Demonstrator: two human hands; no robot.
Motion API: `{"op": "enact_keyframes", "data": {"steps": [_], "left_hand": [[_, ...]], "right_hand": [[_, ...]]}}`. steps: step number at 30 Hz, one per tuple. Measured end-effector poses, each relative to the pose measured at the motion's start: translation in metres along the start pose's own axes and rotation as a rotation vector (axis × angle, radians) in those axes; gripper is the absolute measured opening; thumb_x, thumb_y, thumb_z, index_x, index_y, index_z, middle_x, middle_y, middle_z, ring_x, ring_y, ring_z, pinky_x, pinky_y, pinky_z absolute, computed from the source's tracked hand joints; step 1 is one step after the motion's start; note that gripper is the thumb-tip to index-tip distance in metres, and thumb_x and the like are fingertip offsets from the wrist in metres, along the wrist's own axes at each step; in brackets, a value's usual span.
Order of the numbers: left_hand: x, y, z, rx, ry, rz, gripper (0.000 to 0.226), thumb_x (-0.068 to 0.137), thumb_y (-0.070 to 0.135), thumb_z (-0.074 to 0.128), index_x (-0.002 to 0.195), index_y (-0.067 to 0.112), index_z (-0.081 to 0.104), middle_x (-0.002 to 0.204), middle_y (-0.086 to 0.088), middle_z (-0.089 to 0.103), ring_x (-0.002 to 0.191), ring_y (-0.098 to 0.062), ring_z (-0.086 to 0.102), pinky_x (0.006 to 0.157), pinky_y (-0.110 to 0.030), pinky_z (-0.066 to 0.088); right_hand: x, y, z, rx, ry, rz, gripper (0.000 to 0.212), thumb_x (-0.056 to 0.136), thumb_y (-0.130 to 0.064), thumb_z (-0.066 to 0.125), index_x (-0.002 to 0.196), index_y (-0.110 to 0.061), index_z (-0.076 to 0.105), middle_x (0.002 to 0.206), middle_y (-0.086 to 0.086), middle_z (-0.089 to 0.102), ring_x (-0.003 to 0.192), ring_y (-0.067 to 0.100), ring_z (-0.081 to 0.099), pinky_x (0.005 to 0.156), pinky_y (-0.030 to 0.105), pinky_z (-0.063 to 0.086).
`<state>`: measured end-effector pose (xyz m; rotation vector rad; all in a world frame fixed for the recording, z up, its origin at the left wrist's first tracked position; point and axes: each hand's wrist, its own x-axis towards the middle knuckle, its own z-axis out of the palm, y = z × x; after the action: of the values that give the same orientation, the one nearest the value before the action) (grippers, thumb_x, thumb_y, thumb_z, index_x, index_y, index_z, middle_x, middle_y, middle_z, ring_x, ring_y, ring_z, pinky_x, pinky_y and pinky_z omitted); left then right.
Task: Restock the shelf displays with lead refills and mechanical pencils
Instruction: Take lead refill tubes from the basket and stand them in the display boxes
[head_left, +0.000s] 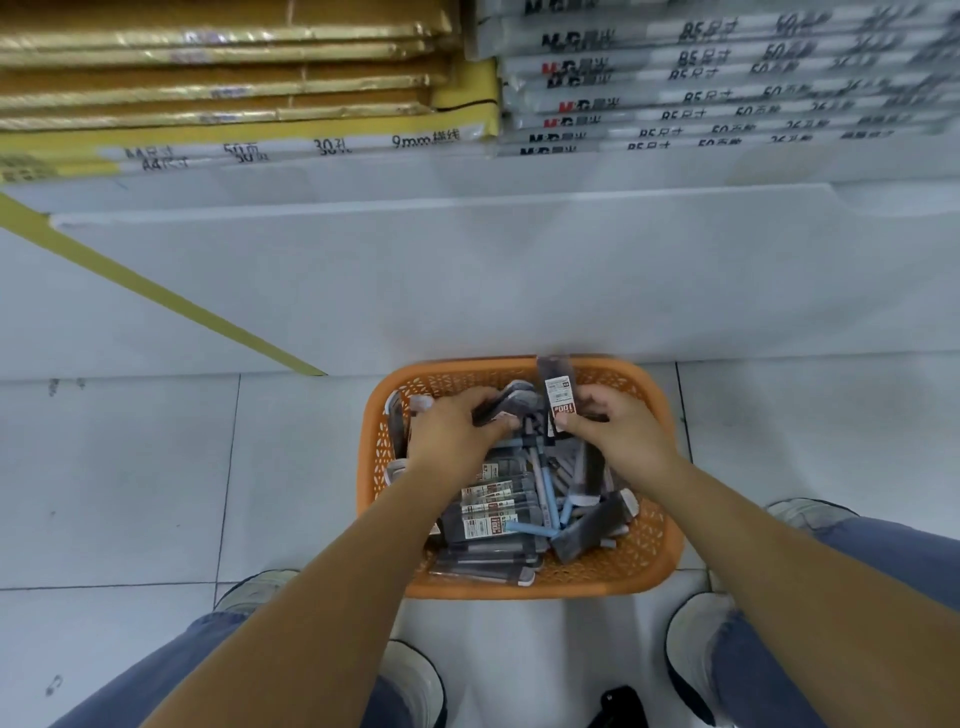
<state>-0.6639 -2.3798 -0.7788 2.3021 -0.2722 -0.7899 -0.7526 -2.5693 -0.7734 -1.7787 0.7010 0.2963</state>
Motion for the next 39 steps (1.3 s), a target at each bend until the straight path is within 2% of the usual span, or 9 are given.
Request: {"op": "enact_keyframes", "data": {"steps": [6, 12, 17, 22, 27, 30, 33, 35, 39], "left_hand": [[-0.022, 0.028, -0.014, -0.573, -0.127, -0.088, 0.018, 0.090, 0.038, 0.073, 0.106, 0.029, 0.070, 0.106, 0.009, 0.076, 0.104, -0.013, 0.070, 0.097, -0.041, 0.054], [-0.056, 0.058, -0.027, -0.939, -0.294, -0.095, 0.042, 0.090, 0.033, 0.070, 0.128, 0.021, 0.061, 0.118, -0.008, 0.074, 0.110, -0.028, 0.071, 0.095, -0.051, 0.057], [-0.085, 0.075, -0.052, -0.931, -0.251, -0.051, 0.033, 0.091, 0.023, 0.072, 0.122, 0.013, 0.066, 0.109, -0.010, 0.077, 0.100, -0.025, 0.074, 0.084, -0.039, 0.061], [-0.113, 0.084, -0.083, -0.931, -0.183, -0.043, 0.034, 0.088, 0.022, 0.076, 0.120, 0.013, 0.069, 0.113, -0.015, 0.075, 0.104, -0.033, 0.072, 0.091, -0.052, 0.058], [-0.139, 0.106, -0.110, -0.920, -0.145, 0.056, 0.031, 0.091, 0.025, 0.072, 0.120, 0.017, 0.069, 0.110, -0.008, 0.077, 0.101, -0.022, 0.074, 0.074, -0.032, 0.061], [-0.152, 0.123, -0.124, -0.908, -0.116, 0.099, 0.030, 0.091, 0.027, 0.072, 0.120, 0.019, 0.069, 0.108, -0.005, 0.078, 0.097, -0.020, 0.075, 0.073, -0.032, 0.061], [-0.162, 0.143, -0.136, -0.868, -0.081, 0.132, 0.031, 0.091, 0.027, 0.072, 0.121, 0.021, 0.066, 0.110, -0.004, 0.077, 0.105, -0.024, 0.072, 0.094, -0.045, 0.057], [-0.165, 0.157, -0.146, -0.878, -0.060, 0.164, 0.029, 0.092, 0.023, 0.071, 0.121, 0.020, 0.066, 0.110, -0.007, 0.077, 0.105, -0.026, 0.072, 0.091, -0.044, 0.058], [-0.175, 0.187, -0.178, -0.858, -0.024, 0.254, 0.026, 0.096, 0.019, 0.065, 0.123, 0.022, 0.065, 0.111, -0.009, 0.076, 0.106, -0.031, 0.071, 0.089, -0.048, 0.058]], "right_hand": [[-0.016, -0.029, -0.006, 0.009, 0.036, -0.071, 0.020, 0.082, -0.035, 0.074, 0.100, -0.037, 0.066, 0.089, -0.025, 0.069, 0.083, -0.014, 0.063, 0.066, 0.009, 0.045], [-0.050, -0.062, -0.005, 0.013, 0.006, -0.190, 0.020, 0.087, -0.025, 0.071, 0.106, -0.028, 0.068, 0.093, -0.018, 0.073, 0.086, -0.005, 0.068, 0.074, 0.015, 0.051], [-0.085, -0.086, -0.006, -0.005, -0.017, -0.251, 0.015, 0.087, -0.028, 0.071, 0.098, -0.036, 0.066, 0.091, -0.023, 0.073, 0.083, -0.006, 0.068, 0.067, 0.006, 0.048], [-0.113, -0.119, -0.012, -0.118, -0.053, -0.321, 0.035, 0.070, -0.063, 0.067, 0.101, -0.048, 0.067, 0.103, -0.020, 0.072, 0.098, 0.004, 0.067, 0.095, 0.041, 0.049], [-0.134, -0.158, -0.020, -0.073, -0.087, -0.439, 0.020, 0.086, -0.024, 0.072, 0.102, -0.037, 0.069, 0.099, -0.015, 0.074, 0.091, 0.001, 0.068, 0.091, 0.031, 0.053], [-0.144, -0.183, -0.028, -0.088, -0.103, -0.482, 0.018, 0.088, -0.023, 0.071, 0.100, -0.036, 0.070, 0.095, -0.013, 0.074, 0.089, 0.002, 0.069, 0.083, 0.024, 0.052], [-0.153, -0.207, -0.035, -0.121, -0.096, -0.534, 0.016, 0.087, -0.024, 0.071, 0.102, -0.028, 0.071, 0.098, -0.009, 0.074, 0.093, 0.007, 0.068, 0.089, 0.031, 0.053], [-0.158, -0.224, -0.042, -0.122, -0.091, -0.564, 0.015, 0.087, -0.022, 0.071, 0.100, -0.030, 0.070, 0.096, -0.008, 0.074, 0.091, 0.006, 0.068, 0.090, 0.033, 0.054], [-0.172, -0.264, -0.061, -0.170, -0.173, -0.606, 0.017, 0.090, -0.025, 0.068, 0.104, -0.036, 0.068, 0.087, -0.002, 0.075, 0.070, 0.023, 0.073, 0.071, 0.035, 0.059]]}}
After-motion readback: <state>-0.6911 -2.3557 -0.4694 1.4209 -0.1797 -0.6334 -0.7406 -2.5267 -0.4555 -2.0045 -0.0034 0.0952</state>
